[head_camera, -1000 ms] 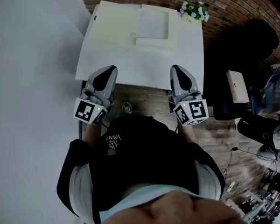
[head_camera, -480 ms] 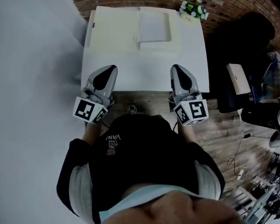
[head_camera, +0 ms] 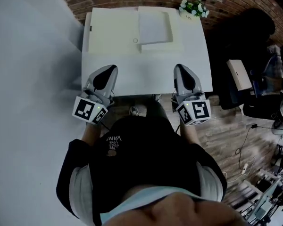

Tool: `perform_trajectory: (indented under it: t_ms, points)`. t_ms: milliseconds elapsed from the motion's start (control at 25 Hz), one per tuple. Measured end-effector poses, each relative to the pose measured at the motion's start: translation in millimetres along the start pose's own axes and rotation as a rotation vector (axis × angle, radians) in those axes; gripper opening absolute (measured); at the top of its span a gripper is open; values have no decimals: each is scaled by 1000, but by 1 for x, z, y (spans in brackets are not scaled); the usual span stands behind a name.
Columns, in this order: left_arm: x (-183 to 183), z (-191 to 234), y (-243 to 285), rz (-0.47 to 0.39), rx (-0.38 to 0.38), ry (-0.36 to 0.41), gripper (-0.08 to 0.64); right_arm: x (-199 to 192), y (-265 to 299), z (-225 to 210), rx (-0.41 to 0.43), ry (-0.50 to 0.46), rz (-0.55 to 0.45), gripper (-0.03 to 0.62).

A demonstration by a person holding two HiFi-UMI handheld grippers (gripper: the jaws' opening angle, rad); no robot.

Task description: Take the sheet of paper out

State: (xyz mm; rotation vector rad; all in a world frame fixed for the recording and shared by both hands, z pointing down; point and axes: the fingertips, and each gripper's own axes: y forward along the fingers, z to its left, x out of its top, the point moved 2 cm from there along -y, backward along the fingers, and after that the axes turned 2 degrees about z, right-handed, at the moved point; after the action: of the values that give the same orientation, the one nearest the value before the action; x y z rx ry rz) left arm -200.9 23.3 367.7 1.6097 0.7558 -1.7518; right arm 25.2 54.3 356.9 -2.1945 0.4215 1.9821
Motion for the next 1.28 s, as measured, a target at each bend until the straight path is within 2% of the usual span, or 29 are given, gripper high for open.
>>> perform_trajectory:
  t_ms: [360,840,1280]
  points:
    - [-8,20,29,13,32,-10,2,0,36,-29,15,-4,6,1]
    - [-17,48,102,45,85,0,2,1,89,-80,88,-24,50,2]
    - [-34,68,160,99,129,-17,1,-2,125,-125,122,-28,91,2]
